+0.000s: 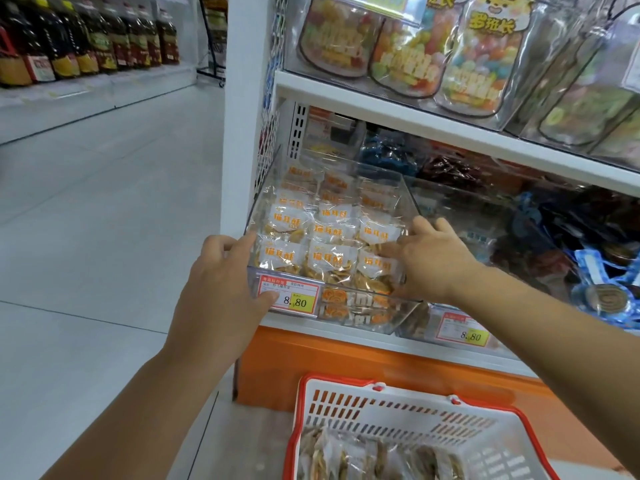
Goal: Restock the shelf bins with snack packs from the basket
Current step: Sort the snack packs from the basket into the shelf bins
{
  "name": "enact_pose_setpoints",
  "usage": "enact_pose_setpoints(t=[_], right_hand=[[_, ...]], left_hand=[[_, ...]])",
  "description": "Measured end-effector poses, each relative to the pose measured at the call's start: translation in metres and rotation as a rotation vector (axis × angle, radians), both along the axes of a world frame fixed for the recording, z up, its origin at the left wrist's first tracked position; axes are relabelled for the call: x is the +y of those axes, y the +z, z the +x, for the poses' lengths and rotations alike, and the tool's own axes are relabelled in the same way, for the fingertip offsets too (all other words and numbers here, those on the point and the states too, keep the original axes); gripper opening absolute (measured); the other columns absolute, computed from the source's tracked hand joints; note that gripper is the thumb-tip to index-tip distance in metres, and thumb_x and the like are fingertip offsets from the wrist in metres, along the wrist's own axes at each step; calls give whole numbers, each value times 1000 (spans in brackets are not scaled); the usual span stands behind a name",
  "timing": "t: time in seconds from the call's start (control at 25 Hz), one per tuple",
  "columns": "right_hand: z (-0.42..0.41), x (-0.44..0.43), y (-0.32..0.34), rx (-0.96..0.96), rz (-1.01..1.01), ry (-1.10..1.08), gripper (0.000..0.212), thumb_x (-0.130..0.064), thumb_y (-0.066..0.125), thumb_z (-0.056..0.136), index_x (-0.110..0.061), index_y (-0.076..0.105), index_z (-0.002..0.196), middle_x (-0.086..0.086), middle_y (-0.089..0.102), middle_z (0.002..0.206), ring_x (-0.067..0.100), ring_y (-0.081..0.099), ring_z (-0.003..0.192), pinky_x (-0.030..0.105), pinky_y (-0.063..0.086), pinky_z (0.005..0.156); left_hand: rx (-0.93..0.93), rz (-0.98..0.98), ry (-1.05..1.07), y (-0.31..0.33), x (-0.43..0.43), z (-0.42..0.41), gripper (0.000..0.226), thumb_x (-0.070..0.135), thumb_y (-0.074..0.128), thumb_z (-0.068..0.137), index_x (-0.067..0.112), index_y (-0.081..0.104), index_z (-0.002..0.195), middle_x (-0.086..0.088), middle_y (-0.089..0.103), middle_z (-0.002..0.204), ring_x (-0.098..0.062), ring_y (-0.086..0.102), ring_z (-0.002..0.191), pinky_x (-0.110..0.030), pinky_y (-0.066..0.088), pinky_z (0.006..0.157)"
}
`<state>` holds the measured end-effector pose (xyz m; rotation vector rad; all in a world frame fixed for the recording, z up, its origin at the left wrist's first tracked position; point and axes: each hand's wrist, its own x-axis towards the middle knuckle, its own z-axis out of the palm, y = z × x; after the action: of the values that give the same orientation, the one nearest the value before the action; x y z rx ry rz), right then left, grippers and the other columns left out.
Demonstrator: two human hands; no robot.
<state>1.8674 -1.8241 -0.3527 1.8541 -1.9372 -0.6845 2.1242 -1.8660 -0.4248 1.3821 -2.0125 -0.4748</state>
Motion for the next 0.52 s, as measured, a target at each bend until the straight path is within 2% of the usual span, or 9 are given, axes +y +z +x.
enact_pose_setpoints(t=[0.08, 0.12, 0.2, 0.28, 0.32, 0.44, 0.52], right_hand=[[-3, 4, 0, -31, -41, -12, 74, -70, 58, 77, -40, 38, 142, -10, 53, 132, 20, 33, 122, 40, 28, 99], [-5, 10, -1, -101, -125, 9, 74, -68, 60, 76, -40, 41, 142, -9, 51, 134, 20, 33, 123, 40, 28, 100], [-4, 38, -9, -349, -455, 136, 62, -58, 63, 78, -32, 54, 133, -5, 56, 128, 22, 41, 118, 41, 34, 97], [3, 79, -25, -619, -757, 262, 41, -41, 60, 87, -21, 63, 122, -4, 62, 111, 19, 49, 103, 34, 39, 89], [7, 100, -38, -717, -832, 277, 33, -33, 56, 90, -17, 65, 117, -5, 62, 105, 16, 50, 97, 29, 38, 86], [1, 159, -110, -921, -819, 52, 25, -16, 50, 94, -13, 64, 113, -5, 59, 103, 12, 50, 96, 25, 38, 83], [-17, 194, -171, -1032, -667, -303, 27, -13, 50, 97, -14, 59, 122, 1, 56, 113, 19, 54, 101, 29, 43, 85]], left_hand=[[-14, -22, 35, 2, 2, 1, 82, 29, 81, 77, 24, 38, 147, -3, 42, 133, -14, 43, 112, -24, 43, 79], [-23, -91, 71, 3, 4, 2, 78, 29, 83, 75, 22, 45, 143, -6, 45, 132, -21, 43, 116, -30, 45, 82], [-3, -313, 86, 4, 14, -1, 65, 25, 84, 72, 17, 57, 131, -11, 51, 126, -28, 42, 115, -41, 48, 83], [54, -433, -62, 0, 37, -16, 51, 21, 79, 75, 17, 61, 123, -9, 54, 123, -24, 43, 113, -35, 47, 83], [49, -433, -170, -7, 51, -27, 47, 21, 76, 77, 18, 61, 122, -6, 54, 122, -20, 43, 112, -29, 44, 84], [-97, -275, -479, -47, 97, -60, 46, 26, 73, 82, 22, 59, 125, 1, 52, 125, -14, 49, 114, -21, 38, 90], [-222, -31, -627, -82, 122, -75, 50, 28, 66, 89, 27, 50, 136, 7, 43, 136, -11, 45, 122, -21, 42, 97]])
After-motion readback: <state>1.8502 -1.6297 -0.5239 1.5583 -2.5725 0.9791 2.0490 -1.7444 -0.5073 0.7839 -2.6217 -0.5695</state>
